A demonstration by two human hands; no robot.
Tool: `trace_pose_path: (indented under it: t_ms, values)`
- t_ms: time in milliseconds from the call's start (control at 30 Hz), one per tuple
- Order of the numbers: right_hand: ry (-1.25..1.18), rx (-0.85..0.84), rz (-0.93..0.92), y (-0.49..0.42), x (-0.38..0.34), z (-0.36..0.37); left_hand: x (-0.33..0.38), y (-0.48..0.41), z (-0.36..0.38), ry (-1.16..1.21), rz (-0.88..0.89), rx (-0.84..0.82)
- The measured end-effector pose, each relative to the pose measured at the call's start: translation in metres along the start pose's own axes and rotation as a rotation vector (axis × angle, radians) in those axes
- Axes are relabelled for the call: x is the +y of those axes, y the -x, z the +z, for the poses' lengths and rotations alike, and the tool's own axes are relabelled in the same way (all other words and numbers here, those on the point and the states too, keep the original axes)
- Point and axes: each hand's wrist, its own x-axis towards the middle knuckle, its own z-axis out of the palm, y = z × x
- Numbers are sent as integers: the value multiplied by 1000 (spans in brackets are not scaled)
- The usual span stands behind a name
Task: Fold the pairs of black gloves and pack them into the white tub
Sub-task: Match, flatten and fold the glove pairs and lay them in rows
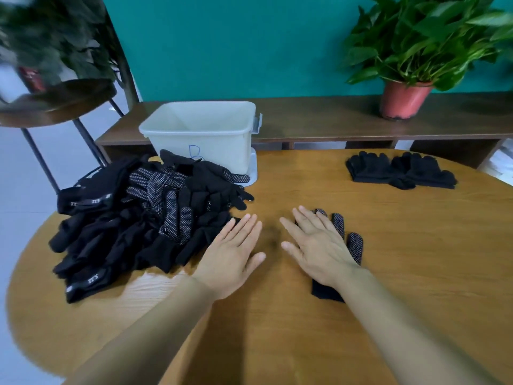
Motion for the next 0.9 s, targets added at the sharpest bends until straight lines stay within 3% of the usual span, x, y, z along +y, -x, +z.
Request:
trace_pose_path:
  t_ms: [167,400,533,733,900]
  values:
    - [23,15,-83,-38,-46,11,-55,41,-14,-94,-139,-3]
    - [102,110,21,-86,-78,26,-83,46,-9,-147,-116,31]
    - [124,79,134,-103,-84,35,-87,40,1,-160,-88,48]
    - [43,83,191,-105,-87,31,-88,43,6,-159,-78,49]
    - [-234,196,197,-88,-77,-5,-81,37,-17,-46,-53,65]
